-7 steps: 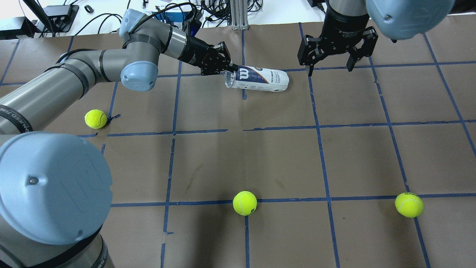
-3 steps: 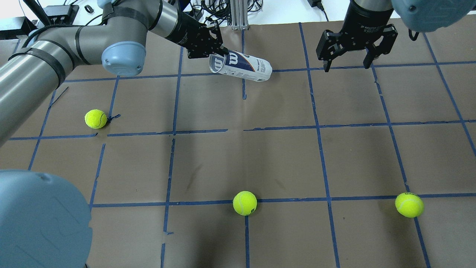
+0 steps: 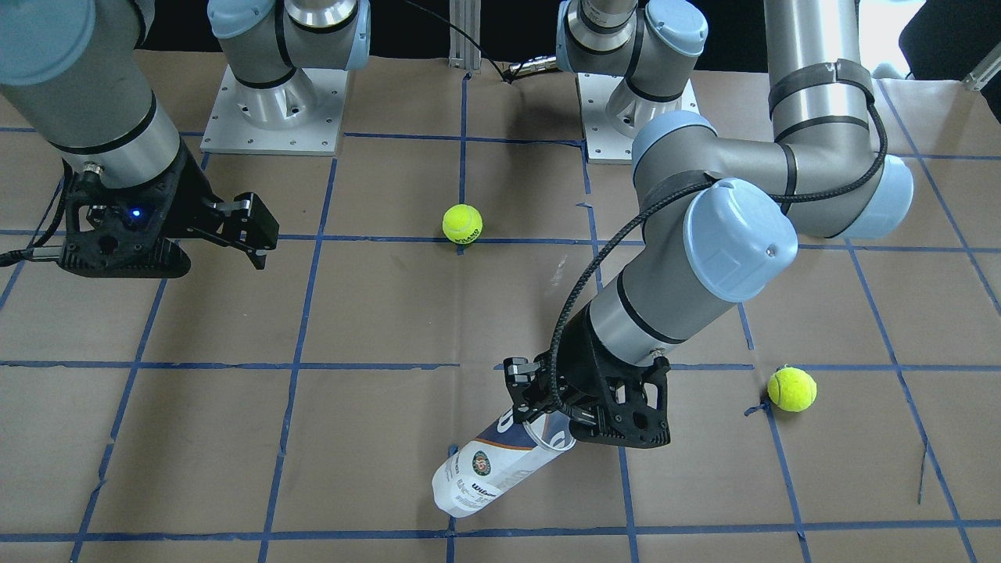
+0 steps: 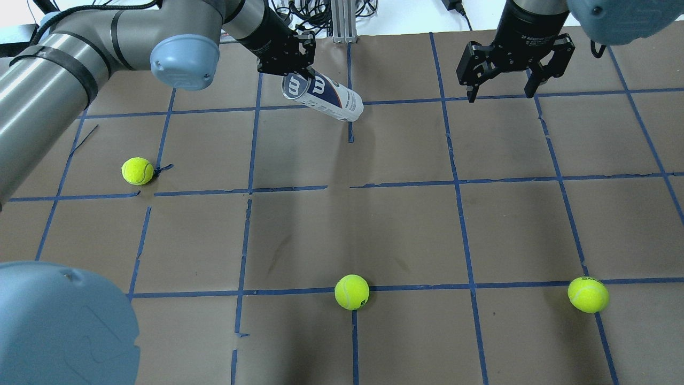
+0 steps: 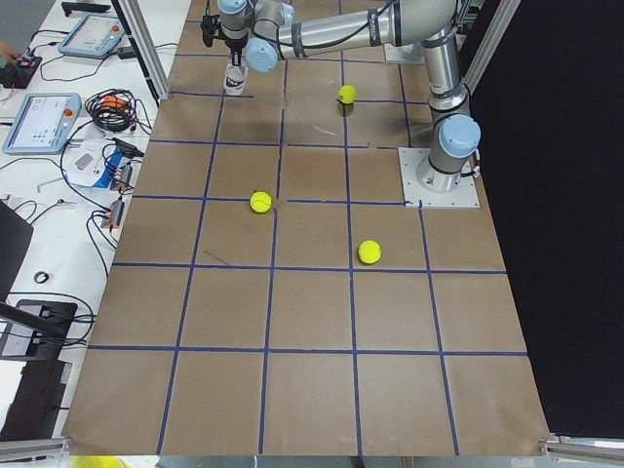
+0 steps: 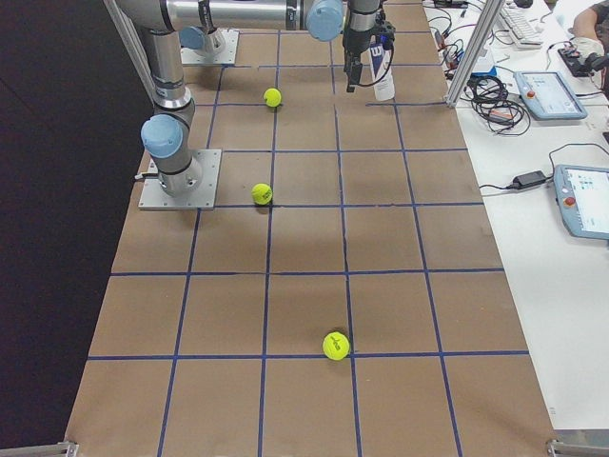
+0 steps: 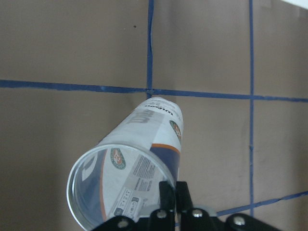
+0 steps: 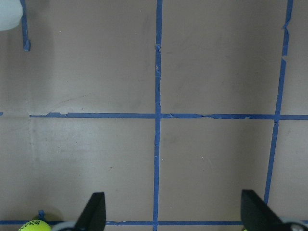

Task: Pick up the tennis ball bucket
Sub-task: 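Grip the lid end with the left gripper and tilt the can upright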

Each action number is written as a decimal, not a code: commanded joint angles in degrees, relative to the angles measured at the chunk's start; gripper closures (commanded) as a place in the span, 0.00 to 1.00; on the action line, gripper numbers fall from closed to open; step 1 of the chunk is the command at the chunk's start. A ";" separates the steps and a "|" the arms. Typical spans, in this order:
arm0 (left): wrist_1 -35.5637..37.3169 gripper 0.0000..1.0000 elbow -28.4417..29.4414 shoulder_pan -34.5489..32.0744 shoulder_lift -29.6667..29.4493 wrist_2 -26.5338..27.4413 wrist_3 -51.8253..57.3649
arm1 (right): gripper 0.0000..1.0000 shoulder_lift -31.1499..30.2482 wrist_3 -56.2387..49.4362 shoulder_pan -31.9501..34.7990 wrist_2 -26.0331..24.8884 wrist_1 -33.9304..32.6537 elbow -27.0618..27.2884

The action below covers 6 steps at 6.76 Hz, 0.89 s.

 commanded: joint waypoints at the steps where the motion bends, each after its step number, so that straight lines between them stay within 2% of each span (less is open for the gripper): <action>1: -10.16 1.00 5.08 -1.65 0.05 10.93 9.76 | 0.00 -0.05 0.11 0.09 0.00 0.02 -0.03; 2: -14.38 1.00 6.06 -3.14 0.14 15.76 12.84 | 0.00 -0.05 0.11 0.18 0.09 -0.07 -0.12; 3: -14.77 1.00 6.07 -4.81 0.75 20.08 13.22 | 0.00 -0.05 0.11 0.18 0.09 -0.07 -0.21; 6: -13.89 0.99 6.07 -5.09 -0.38 21.26 13.05 | 0.00 -0.05 0.02 0.18 0.09 -0.07 -0.03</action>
